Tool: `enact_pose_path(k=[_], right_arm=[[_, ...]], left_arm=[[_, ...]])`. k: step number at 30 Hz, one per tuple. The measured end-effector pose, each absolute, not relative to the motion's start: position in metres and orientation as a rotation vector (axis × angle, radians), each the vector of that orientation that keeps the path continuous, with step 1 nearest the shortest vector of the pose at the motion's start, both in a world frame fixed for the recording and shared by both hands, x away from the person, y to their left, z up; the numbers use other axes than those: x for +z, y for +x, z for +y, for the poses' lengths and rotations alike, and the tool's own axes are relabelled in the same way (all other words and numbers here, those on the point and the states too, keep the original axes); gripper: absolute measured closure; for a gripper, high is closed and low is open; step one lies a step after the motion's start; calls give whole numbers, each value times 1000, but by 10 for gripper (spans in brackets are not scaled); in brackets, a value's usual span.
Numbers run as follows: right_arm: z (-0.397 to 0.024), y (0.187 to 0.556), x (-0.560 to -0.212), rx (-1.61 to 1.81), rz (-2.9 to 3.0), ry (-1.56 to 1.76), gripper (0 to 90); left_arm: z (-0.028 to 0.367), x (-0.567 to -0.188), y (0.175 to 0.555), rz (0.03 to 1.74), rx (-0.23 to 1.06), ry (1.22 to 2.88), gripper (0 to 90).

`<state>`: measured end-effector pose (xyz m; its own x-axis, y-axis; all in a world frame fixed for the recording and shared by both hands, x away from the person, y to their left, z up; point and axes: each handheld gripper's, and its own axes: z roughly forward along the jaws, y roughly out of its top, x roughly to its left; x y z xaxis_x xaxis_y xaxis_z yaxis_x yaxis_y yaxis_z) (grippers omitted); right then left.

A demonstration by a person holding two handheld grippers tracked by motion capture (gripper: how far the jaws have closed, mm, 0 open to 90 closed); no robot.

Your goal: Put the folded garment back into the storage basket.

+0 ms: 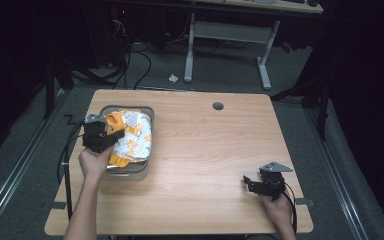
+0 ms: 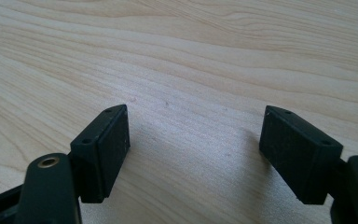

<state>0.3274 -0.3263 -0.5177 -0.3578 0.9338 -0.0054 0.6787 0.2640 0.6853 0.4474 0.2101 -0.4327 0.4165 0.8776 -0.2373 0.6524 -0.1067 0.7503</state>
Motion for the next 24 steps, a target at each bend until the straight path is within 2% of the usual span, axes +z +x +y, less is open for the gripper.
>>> enact_pose_path(k=[18, 24], right_arm=[[-326, 327, -518, 840, 2130, 1462, 247], [-326, 327, -518, 840, 2130, 1462, 247]], left_arm=[[209, -442, 454, 1366, 381, 1913, 751], [208, -445, 457, 1403, 376, 1946, 721]])
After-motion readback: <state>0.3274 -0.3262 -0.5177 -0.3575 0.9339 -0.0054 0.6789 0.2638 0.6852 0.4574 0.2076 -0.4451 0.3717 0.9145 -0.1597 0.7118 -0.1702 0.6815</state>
